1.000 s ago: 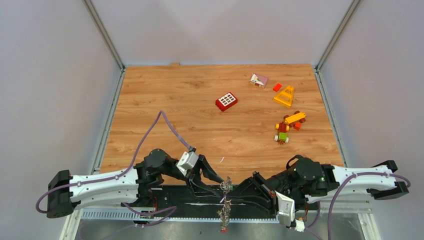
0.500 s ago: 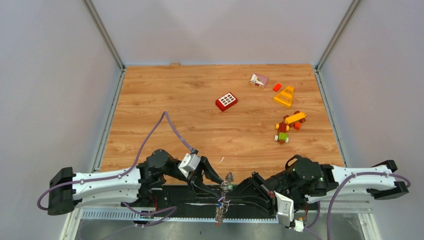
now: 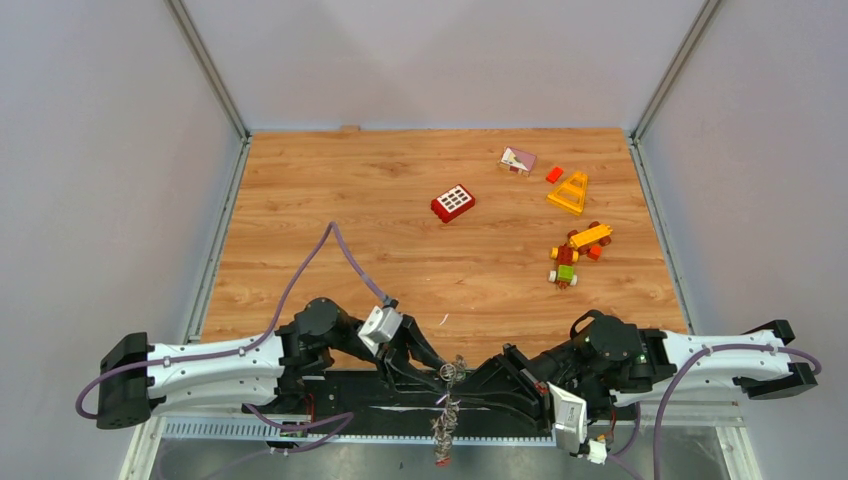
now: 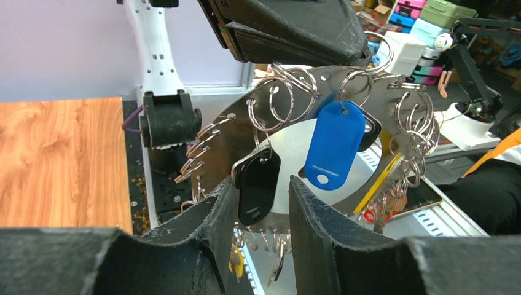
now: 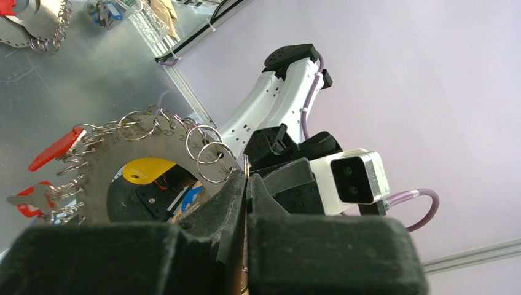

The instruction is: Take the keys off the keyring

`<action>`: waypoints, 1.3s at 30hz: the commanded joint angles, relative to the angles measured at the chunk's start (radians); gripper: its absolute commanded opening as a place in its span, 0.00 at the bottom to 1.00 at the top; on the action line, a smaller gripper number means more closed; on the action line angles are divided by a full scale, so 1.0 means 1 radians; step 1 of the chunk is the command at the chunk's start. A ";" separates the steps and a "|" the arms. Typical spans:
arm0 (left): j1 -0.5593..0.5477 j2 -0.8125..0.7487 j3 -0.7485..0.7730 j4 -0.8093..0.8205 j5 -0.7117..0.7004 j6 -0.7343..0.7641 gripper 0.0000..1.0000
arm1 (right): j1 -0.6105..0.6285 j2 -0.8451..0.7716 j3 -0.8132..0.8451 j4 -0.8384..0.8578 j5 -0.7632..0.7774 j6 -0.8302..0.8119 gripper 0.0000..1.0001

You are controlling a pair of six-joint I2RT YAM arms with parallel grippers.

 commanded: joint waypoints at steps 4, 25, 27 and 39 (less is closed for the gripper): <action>-0.006 0.007 0.056 0.034 0.011 0.008 0.35 | -0.002 -0.008 0.014 0.092 0.009 -0.017 0.00; -0.007 -0.206 0.116 -0.465 -0.150 0.333 0.00 | -0.002 -0.020 0.023 0.040 0.062 -0.010 0.00; -0.006 -0.213 0.150 -0.568 -0.176 0.376 0.00 | -0.002 -0.020 0.023 0.033 0.070 -0.008 0.00; -0.006 -0.209 0.390 -1.095 -0.393 0.675 0.00 | -0.002 -0.013 0.020 -0.033 0.157 0.020 0.00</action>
